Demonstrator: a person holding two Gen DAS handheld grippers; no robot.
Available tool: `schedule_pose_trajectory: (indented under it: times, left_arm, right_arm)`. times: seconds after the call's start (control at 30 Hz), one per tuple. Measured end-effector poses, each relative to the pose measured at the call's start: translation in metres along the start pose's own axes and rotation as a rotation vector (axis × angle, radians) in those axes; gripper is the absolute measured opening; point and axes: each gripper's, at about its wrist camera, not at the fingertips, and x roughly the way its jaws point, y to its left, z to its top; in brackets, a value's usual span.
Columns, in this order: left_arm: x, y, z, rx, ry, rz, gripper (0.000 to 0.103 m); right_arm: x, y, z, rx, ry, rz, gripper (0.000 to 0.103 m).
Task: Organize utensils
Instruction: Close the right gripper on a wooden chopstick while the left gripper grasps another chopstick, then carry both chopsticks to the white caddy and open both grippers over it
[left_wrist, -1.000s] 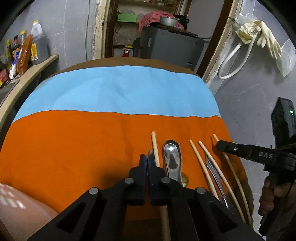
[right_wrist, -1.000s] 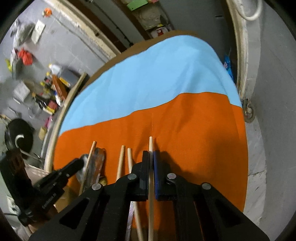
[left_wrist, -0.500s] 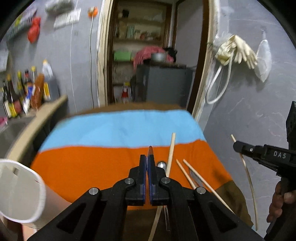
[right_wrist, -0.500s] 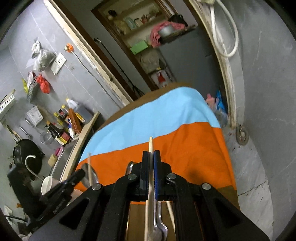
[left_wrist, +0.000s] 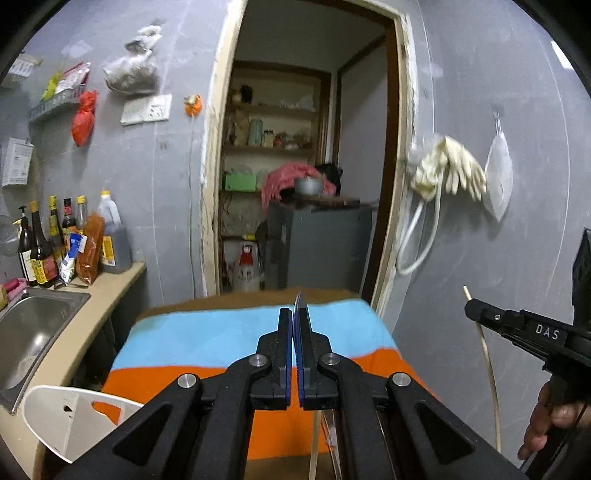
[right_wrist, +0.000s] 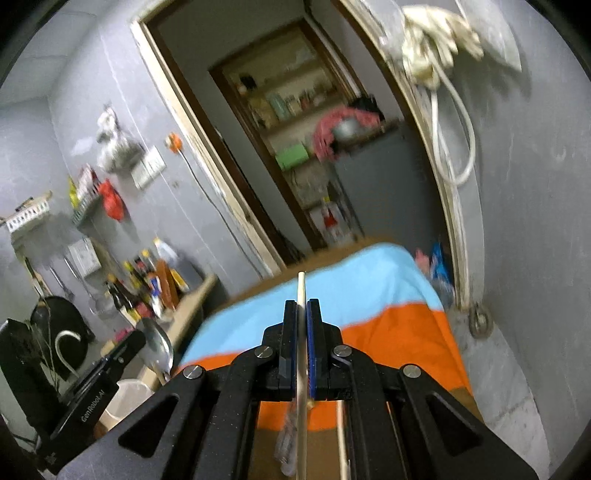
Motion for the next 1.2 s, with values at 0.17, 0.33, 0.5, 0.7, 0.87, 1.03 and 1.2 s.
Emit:
schedule_pose_trajectory:
  times: [0.17,0.33,0.5,0.7,0.87,1.03,1.2]
  left_arm:
    - [-0.018,0.017,0.016,-0.048,-0.055,-0.002,0.002]
    - [-0.034,0.035,0.028,-0.083,-0.095,0.005,0.002]
    - [-0.052,0.053,0.040,-0.097,-0.144,0.028,0.002]
    - [-0.080,0.089,0.051,-0.098,-0.198,0.112,0.002]
    - [-0.101,0.129,0.053,-0.089,-0.224,0.256,0.002]
    - [-0.108,0.170,0.049,-0.078,-0.226,0.406,0.002]
    - [-0.097,0.199,0.035,-0.092,-0.203,0.498,0.002]
  right_arm:
    - [-0.024,0.038,0.019,-0.062,-0.142,0.035,0.004]
    - [-0.033,0.076,0.030,-0.099,-0.209,0.081,0.004]
    - [-0.034,0.107,0.031,-0.105,-0.245,0.129,0.004]
    - [-0.021,0.134,0.015,-0.096,-0.269,0.202,0.004]
    - [0.000,0.165,-0.001,-0.082,-0.297,0.319,0.004]
    - [0.032,0.193,-0.021,-0.080,-0.328,0.402,0.004]
    - [0.062,0.202,-0.044,-0.068,-0.329,0.409,0.004]
